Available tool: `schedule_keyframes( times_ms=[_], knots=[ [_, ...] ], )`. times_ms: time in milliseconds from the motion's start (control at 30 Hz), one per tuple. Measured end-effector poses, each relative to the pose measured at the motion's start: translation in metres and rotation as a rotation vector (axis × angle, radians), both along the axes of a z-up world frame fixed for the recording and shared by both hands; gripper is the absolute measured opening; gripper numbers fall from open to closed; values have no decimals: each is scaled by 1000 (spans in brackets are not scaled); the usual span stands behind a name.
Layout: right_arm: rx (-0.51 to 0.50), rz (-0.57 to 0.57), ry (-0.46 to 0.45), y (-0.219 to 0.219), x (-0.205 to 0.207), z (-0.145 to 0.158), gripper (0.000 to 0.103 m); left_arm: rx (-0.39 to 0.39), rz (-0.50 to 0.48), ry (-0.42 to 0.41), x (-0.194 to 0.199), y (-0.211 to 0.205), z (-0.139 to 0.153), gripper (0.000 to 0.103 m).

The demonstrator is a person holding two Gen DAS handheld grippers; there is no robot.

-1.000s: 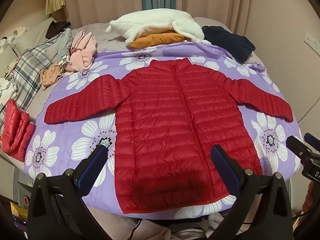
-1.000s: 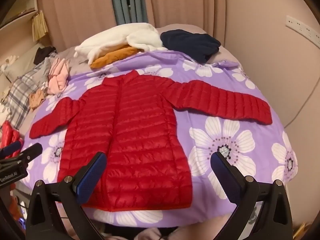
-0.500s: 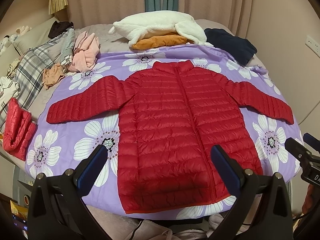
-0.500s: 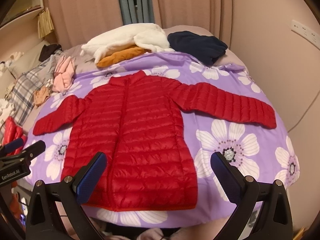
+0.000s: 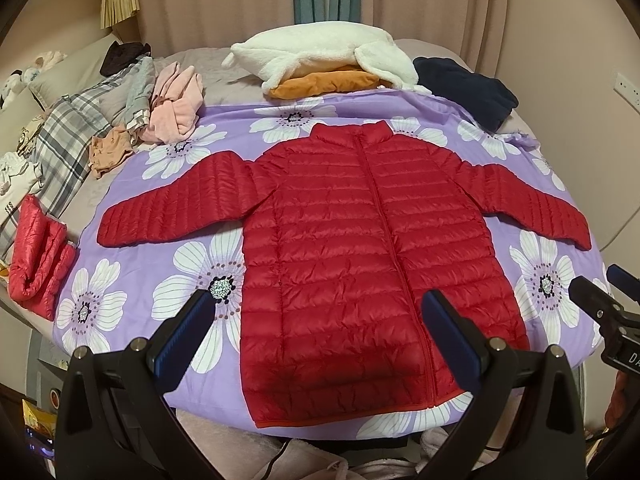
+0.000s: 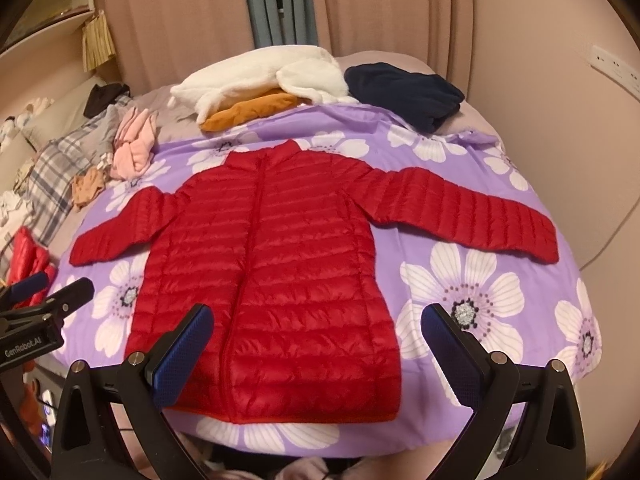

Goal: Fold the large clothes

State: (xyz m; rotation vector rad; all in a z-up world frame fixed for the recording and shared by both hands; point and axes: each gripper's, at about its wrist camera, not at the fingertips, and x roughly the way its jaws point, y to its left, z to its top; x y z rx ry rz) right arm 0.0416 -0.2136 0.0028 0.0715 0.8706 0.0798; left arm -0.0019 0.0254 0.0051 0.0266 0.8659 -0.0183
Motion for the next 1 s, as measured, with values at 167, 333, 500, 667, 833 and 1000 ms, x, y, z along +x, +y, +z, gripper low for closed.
schedule_keyframes(
  times_ms=[167,333,500,667,833,1000],
  knots=[
    [0,3,0,1,1,0,102,4,-2,2,0,1,0,103],
    [0,3,-1,1,0,0,102,4,-1,2,-1,0,-1,103],
    [0,3,1,2,0,0,102,5,2,4,-1,0,-1,103],
    [2,6,2,3,1,-1,102,6,4,4,-1,-1,-2,103],
    [41,32,-18,2,1,-5,102,-22,16,4,2,3,-7,103],
    [128,86,-29,-1,8,-17,102,-132,48,-7,11,16,-18,103]
  ],
)
